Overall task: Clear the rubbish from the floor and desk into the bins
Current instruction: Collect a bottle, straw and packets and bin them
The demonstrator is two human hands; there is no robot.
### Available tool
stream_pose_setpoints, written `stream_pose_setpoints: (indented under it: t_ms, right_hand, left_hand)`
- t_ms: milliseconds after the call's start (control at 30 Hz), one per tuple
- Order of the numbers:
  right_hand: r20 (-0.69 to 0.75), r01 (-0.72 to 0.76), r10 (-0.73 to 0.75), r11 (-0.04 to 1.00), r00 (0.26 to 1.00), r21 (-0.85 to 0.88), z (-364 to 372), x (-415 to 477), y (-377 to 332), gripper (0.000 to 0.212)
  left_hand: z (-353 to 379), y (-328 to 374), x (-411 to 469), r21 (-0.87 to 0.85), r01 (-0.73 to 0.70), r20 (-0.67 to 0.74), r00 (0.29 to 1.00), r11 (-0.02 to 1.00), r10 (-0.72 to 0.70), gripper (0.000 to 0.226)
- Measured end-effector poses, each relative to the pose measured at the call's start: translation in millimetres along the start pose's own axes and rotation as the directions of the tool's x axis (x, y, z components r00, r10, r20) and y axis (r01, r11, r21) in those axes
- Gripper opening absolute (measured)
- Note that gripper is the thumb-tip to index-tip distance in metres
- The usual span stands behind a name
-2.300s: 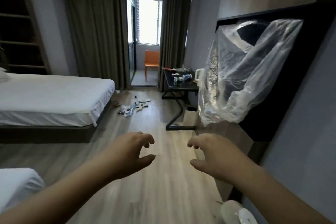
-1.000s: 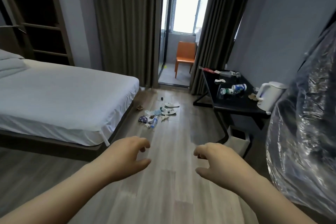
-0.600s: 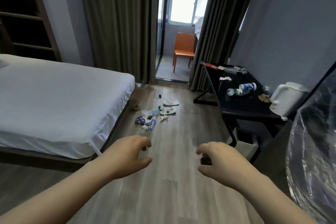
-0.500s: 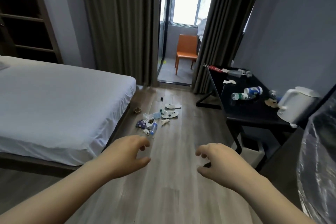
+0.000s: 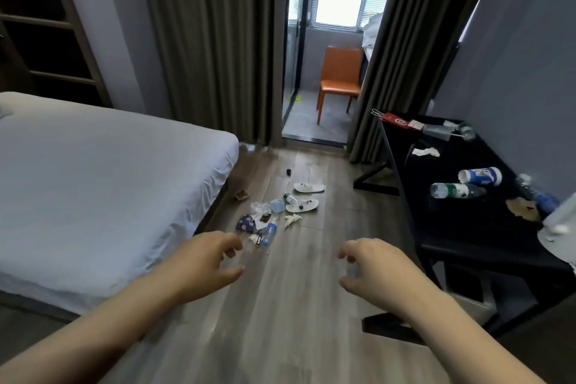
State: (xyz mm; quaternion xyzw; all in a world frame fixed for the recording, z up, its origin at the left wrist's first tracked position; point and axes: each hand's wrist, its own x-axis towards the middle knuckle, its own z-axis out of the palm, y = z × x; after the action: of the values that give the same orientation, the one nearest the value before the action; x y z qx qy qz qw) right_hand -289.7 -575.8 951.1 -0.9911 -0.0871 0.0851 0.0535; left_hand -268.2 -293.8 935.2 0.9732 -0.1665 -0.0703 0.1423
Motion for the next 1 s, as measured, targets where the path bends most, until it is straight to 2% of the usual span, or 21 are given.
stream_pose_setpoints:
  t_ms: [400,700,1000]
  right_hand:
    - [0.033,-0.012,0.012,1.0,0.999,-0.002,-6,181,43,0.042]
    - [0.145,-0.029,0.028,1.0,0.989,0.004,-27,357,50,0.044]
    - [0.152,-0.022,0.018,0.999,0.988,0.026,-31,480,75,0.042]
  left_hand:
    - [6,-69,187,-0.064,0.032,0.084,0.996,0.997,-0.027,0.034]
    - [-23,-137,345,-0.109,0.026,0.095,0.995,0.994,-0.016,0.029]
    - [-35,-169,455,-0.129,0.073,0.143,0.988,0.989,-0.054,0.026]
